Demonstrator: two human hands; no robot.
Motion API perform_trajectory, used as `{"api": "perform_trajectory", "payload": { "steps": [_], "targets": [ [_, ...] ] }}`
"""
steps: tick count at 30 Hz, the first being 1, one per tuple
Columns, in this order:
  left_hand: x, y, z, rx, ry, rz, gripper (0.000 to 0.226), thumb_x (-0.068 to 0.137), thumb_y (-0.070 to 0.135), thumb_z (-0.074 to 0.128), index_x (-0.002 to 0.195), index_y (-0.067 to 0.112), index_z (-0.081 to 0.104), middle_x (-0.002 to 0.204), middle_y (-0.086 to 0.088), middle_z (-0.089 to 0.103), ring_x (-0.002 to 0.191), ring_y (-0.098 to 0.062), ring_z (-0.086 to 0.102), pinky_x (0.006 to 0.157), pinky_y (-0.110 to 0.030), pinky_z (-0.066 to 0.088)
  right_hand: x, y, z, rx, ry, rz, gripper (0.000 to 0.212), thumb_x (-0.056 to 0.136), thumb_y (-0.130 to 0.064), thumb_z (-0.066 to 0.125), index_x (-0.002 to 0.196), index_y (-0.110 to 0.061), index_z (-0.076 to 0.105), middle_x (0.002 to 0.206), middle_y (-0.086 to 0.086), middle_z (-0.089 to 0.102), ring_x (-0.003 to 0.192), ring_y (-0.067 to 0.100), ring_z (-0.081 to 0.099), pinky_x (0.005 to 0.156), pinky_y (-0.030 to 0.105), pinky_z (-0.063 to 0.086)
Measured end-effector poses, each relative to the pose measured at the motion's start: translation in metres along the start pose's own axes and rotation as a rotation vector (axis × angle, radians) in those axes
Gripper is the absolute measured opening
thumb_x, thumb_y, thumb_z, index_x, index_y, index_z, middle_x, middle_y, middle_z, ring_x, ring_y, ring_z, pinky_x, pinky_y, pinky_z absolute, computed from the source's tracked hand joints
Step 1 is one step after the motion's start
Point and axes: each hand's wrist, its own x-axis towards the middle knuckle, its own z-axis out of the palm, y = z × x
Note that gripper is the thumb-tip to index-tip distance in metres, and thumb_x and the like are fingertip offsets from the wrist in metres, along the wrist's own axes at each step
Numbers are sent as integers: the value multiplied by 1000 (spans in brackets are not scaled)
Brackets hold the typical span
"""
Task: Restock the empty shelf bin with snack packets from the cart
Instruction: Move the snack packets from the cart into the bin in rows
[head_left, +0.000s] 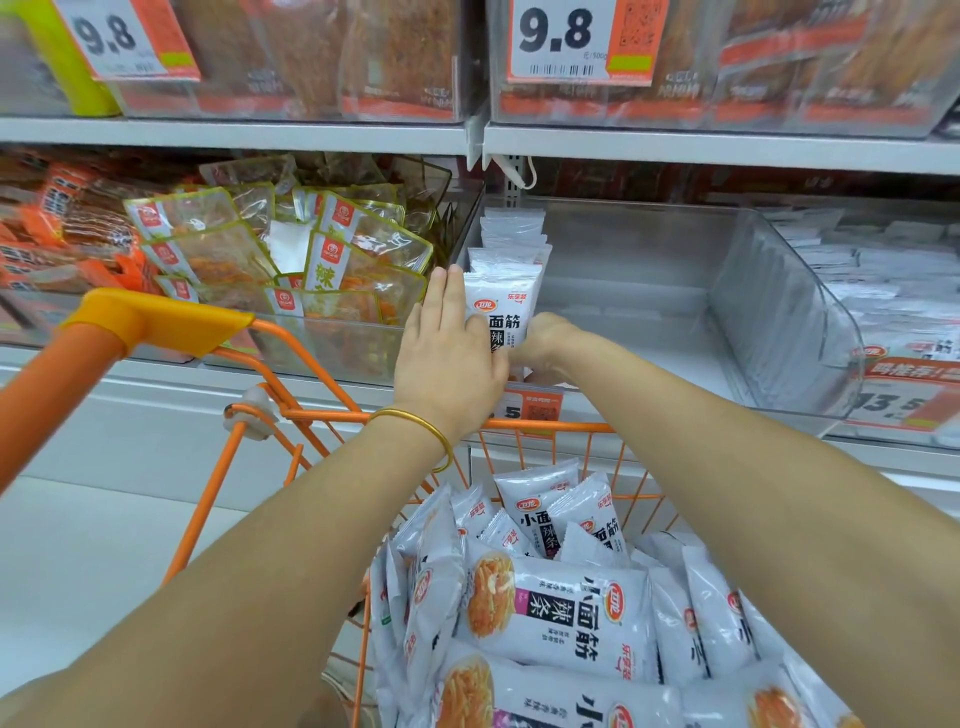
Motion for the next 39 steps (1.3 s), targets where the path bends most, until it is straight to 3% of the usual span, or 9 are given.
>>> {"api": "perform_trajectory", "payload": {
  "steps": [4,8,15,19,26,30,32,34,39],
  "targets": [
    [-7,-1,-11,-31,96,67,44,92,32,34,117,4,57,148,-17,31,138,-31,24,109,-43,23,-31,-2,-27,-86,149,-88,36,82,-12,72,66,-10,40,69,5,49,69,24,62,63,34,57],
    [-14,9,-23,71,254,234,40,79,26,31,92,7,64,112,-12,59,104,-33,53,85,-40,29,-90,13,-53,-66,290,-318,20,82,-4,65,70,-13,52,75,11,63,71,28,69,66,40,59],
    [-41,36,-29,142,229,585,20,77,15,45,85,9,62,93,-10,60,82,-32,54,72,-36,27,-140,84,-55,-802,-92,-229,17,86,-21,60,97,-19,71,98,1,68,92,21,61,81,33,53],
    [-49,53,-23,114,149,651,28,79,18,39,85,9,64,90,-10,58,81,-31,52,70,-36,29,-151,106,-75,-870,-251,-188,28,91,-22,52,112,-15,67,116,3,67,105,24,61,93,39,49],
    [-52,79,-19,-231,-63,547,30,92,28,43,97,11,67,95,-6,56,94,-26,48,85,-38,40,-155,113,-94,-641,-212,-328,8,86,-20,66,86,-13,62,73,-8,53,70,12,49,54,14,37],
    [-52,93,-26,-798,-398,245,26,88,37,59,101,16,64,89,7,62,82,-5,56,75,-17,44,-154,103,-110,-279,-23,-415,3,88,-14,62,86,-13,63,73,-2,57,64,9,51,58,20,43],
    [-49,94,-26,-944,-501,157,29,84,41,64,101,18,61,94,3,68,85,-9,63,77,-24,49,-151,94,-115,-138,44,-450,4,89,-12,61,86,-11,63,68,-4,57,57,4,52,53,20,44],
    [-48,93,-26,-984,-525,121,32,82,38,68,102,14,60,97,-5,71,86,-17,67,78,-36,52,-144,84,-113,9,98,-469,9,89,-9,62,81,-13,62,66,-4,57,50,-2,51,47,15,42],
    [-36,81,-31,-1146,-415,-34,17,88,15,63,102,6,63,96,-8,71,80,-15,68,69,-29,55,-123,71,-98,469,323,-403,10,89,-21,63,80,-19,59,77,-3,61,61,5,58,57,23,51]
  ]
}}
